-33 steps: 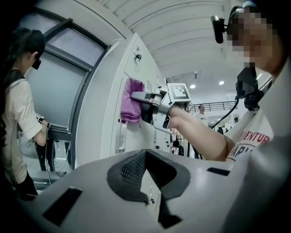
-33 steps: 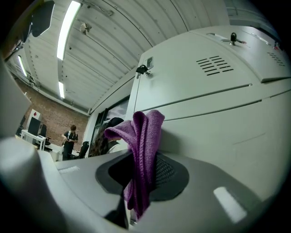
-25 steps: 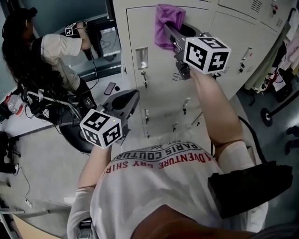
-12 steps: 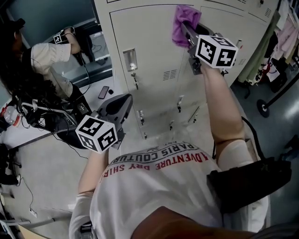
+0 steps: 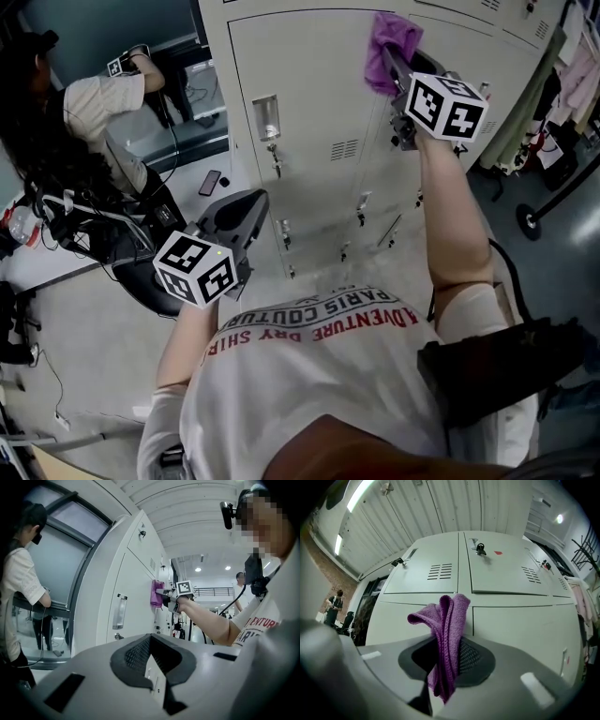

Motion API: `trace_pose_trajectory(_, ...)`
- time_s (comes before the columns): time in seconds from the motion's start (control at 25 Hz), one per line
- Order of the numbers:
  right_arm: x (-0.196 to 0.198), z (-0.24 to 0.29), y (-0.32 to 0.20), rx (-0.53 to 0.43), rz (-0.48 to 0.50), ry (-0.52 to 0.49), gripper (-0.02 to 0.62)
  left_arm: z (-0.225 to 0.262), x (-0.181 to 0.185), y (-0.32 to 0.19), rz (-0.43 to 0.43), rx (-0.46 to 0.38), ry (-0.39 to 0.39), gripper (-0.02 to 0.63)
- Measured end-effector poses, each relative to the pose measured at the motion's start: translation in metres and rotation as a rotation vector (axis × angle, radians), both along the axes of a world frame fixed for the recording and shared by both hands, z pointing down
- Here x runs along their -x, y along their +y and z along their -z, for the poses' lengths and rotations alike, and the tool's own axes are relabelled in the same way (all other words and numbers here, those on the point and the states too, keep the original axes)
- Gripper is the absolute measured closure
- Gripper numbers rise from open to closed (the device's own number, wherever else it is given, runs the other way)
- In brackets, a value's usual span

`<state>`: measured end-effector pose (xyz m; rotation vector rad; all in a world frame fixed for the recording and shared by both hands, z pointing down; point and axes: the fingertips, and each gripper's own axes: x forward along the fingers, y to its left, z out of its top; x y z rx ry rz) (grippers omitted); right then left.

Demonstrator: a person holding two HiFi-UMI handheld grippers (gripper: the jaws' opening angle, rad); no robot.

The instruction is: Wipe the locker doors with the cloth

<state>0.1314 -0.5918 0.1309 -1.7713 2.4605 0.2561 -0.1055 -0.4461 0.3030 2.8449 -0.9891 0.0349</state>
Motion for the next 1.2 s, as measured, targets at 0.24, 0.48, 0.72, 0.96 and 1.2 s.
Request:
trace_pose_trajectory(0.24, 0.059, -0.016, 0.041, -0.057, 0.123, -0.009, 0.534, 0.000, 0.005, 0.002, 0.017, 0.001, 0.010, 0.604)
trace_pose_trajectory(0.48, 0.150, -0.041, 0.071, -0.032, 0.346, -0.021, 0.534, -0.003, 0.011, 0.005, 0.043, 0.002, 0.004, 0.604)
trace_pose_trajectory(0.72, 0.217, -0.067, 0.070, 0.007, 0.444, 0.030, 0.534, -0.011, 0.014, 0.005, 0.050, 0.014, -0.010, 0.604)
trace_pose_trajectory(0.96, 0.236, -0.078, 0.046, 0.017, 0.394, 0.049, 0.534, -0.012, 0.030, 0.005, 0.094, 0.011, -0.021, 0.604)
trace_pose_trajectory(1.2, 0.233, -0.079, 0.033, 0.025, 0.341, 0.077, 0.534, -0.009, 0.035, 0.004, 0.103, 0.005, -0.013, 0.604)
